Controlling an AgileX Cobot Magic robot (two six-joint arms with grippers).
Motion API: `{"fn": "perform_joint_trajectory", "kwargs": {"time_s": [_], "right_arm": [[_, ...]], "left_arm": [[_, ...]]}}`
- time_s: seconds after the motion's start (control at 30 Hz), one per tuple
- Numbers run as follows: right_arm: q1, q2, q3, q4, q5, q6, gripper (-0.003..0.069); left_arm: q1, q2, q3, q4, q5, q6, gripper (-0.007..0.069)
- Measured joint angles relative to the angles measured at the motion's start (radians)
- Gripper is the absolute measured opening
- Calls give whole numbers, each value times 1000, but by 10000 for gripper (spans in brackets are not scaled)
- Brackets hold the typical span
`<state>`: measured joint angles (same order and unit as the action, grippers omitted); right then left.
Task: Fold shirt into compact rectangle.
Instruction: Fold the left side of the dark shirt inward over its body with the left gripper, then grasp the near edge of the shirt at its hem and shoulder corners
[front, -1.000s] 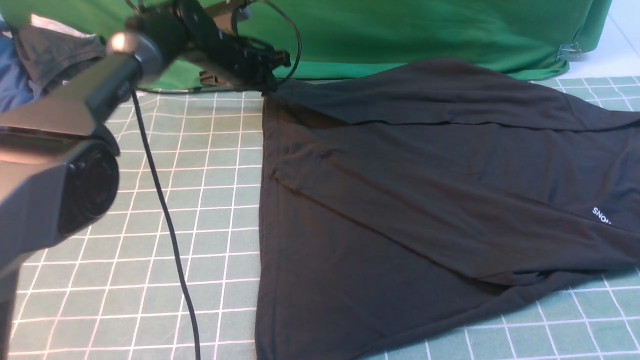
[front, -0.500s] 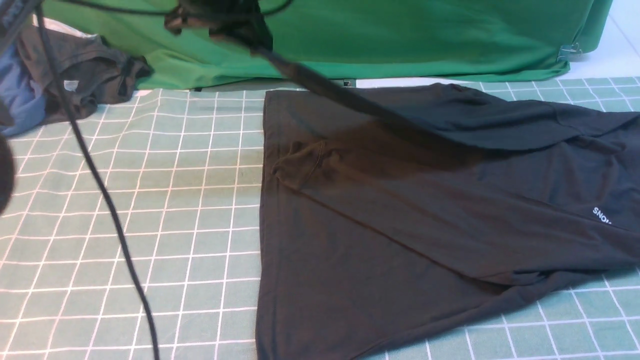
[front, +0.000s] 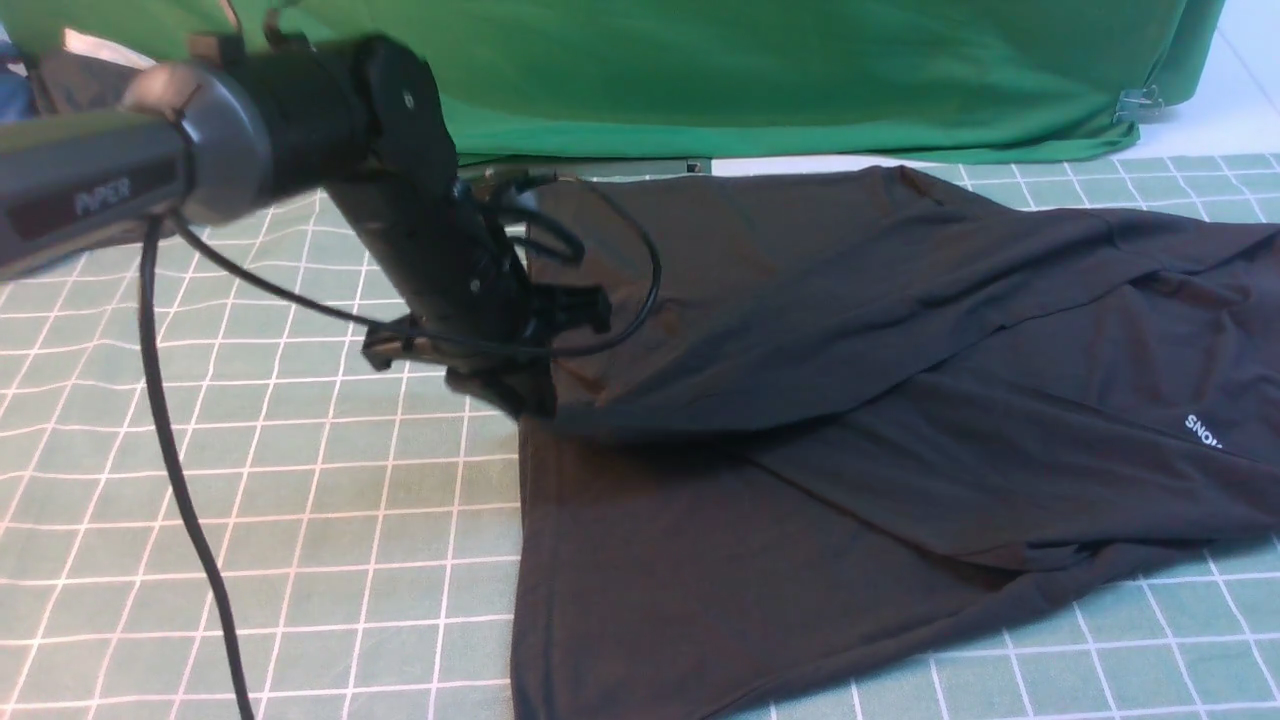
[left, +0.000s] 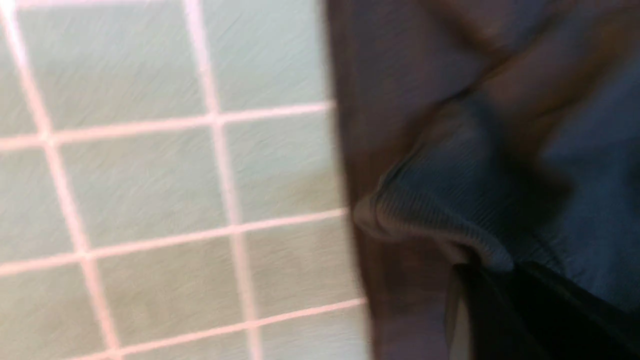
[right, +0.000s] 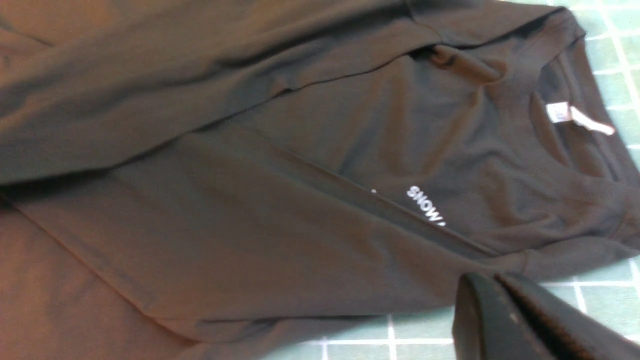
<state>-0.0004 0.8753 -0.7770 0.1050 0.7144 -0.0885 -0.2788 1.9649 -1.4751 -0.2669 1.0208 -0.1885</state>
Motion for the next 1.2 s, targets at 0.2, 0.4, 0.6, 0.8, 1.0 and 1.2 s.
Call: {"fn": "perform_joint_trajectory", "kwargs": {"time_s": [0.2, 0.4, 0.6, 0.8, 1.0, 1.2], "right_arm": [[0, 0, 0, 16, 0, -2, 22], [0, 0, 0, 18, 0, -18, 26], [0, 0, 0, 22, 0, -22, 29], [0, 0, 0, 23, 0, -24, 29], [0, 0, 0, 23, 0, -24, 29], [0, 0, 0, 24, -1, -24, 29]], "left_arm": [[0, 0, 0, 76, 144, -40, 260], [0, -96, 23, 74, 184, -28, 492], [-94, -251, 262, 38, 155, -76, 540], [-262, -244, 503, 55, -106, -179, 519], [-290, -182, 520, 55, -180, -210, 459], [-283, -167, 513, -13, -161, -129, 277]]}}
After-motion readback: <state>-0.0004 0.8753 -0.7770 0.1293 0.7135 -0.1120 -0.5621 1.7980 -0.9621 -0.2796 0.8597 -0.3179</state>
